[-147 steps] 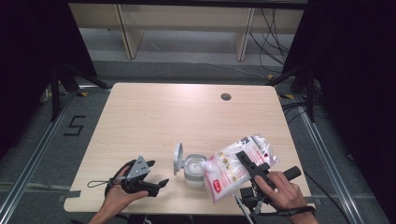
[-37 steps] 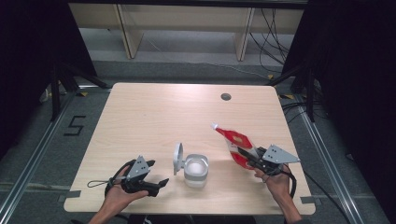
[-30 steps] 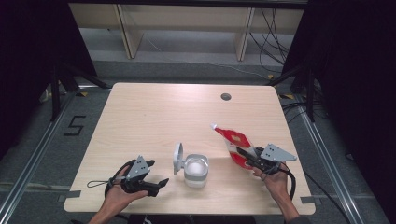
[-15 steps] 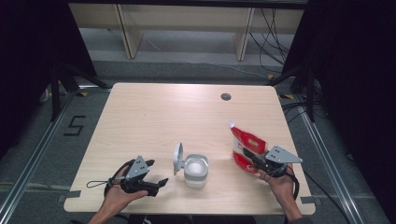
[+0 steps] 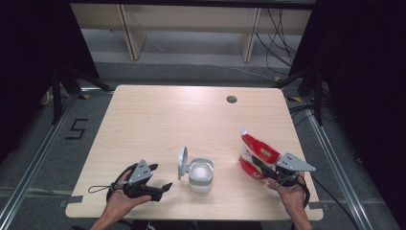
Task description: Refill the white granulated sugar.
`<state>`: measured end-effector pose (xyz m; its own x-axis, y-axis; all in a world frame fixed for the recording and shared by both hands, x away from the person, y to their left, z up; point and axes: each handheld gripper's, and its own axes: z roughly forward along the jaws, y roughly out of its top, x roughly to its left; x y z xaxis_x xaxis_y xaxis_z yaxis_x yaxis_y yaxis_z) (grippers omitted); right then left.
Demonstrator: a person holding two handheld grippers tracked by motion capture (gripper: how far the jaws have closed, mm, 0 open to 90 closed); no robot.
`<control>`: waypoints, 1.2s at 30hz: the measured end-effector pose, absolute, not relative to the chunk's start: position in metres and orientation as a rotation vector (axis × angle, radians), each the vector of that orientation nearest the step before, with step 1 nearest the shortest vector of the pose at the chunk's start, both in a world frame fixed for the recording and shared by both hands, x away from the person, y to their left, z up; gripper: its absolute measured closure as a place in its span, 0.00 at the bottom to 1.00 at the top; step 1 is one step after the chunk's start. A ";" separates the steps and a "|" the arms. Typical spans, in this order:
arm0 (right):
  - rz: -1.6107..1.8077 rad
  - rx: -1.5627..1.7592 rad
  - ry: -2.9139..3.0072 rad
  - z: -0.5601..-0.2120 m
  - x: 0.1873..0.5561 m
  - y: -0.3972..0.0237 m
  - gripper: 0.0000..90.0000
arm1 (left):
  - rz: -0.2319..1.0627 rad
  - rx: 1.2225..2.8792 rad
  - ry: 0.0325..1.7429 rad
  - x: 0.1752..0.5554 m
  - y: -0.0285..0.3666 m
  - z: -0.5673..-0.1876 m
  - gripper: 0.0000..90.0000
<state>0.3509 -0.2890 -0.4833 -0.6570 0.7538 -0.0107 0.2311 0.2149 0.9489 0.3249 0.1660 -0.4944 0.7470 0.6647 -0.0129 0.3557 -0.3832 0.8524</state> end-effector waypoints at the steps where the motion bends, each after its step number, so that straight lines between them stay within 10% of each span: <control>1: 1.442 0.883 2.005 -0.483 0.352 -0.291 0.70 | 0.416 2.001 0.768 0.325 0.166 -0.495 0.18; 7: 1.483 1.006 1.953 -0.477 0.339 -0.292 0.45 | 0.419 1.997 0.753 0.326 0.167 -0.493 0.18; 36: 1.270 1.100 2.027 -0.476 0.294 -0.306 0.29 | 0.392 1.964 0.785 0.327 0.166 -0.491 0.18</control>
<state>0.2936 -0.3057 -0.4761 -0.5461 0.8377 0.0026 0.3680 0.2372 0.8991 0.3274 0.1664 -0.4906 0.7423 0.6684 -0.0477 0.3639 -0.3422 0.8663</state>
